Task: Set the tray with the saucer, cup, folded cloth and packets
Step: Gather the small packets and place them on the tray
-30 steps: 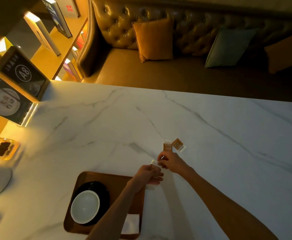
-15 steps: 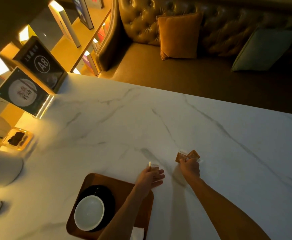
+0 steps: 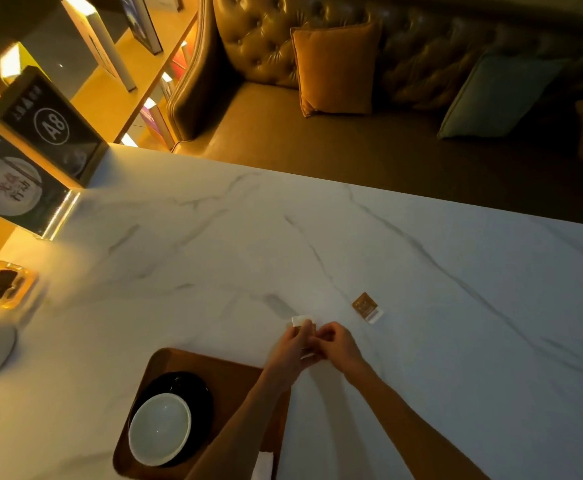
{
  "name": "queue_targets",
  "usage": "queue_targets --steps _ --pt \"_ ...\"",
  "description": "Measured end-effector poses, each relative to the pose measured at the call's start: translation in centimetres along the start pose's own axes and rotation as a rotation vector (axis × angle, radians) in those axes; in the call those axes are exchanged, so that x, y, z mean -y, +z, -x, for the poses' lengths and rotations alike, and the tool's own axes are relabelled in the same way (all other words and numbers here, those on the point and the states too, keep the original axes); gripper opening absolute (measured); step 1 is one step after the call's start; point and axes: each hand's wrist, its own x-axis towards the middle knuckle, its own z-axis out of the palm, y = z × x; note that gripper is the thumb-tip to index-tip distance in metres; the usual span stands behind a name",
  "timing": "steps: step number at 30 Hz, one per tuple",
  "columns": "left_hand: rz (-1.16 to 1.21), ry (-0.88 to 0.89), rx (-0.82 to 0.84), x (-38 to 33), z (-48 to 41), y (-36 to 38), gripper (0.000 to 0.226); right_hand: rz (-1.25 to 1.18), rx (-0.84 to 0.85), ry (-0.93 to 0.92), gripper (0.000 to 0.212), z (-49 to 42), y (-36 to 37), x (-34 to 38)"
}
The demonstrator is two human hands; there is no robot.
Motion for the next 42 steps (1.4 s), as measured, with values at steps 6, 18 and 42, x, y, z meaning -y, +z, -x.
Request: queue_targets --steps 6,18,42 --pt "-0.043 0.043 -0.115 0.3 0.3 -0.2 0.022 0.135 0.151 -0.01 0.018 -0.3 -0.5 0.6" --pt "-0.075 -0.006 -0.191 -0.4 0.4 -2.2 0.026 0.444 -0.458 0.072 0.035 -4.3 -6.5 0.1" --pt "-0.156 -0.254 0.189 -0.9 2.1 -1.0 0.053 0.538 0.275 -0.371 0.022 -0.7 -3.5 3.3"
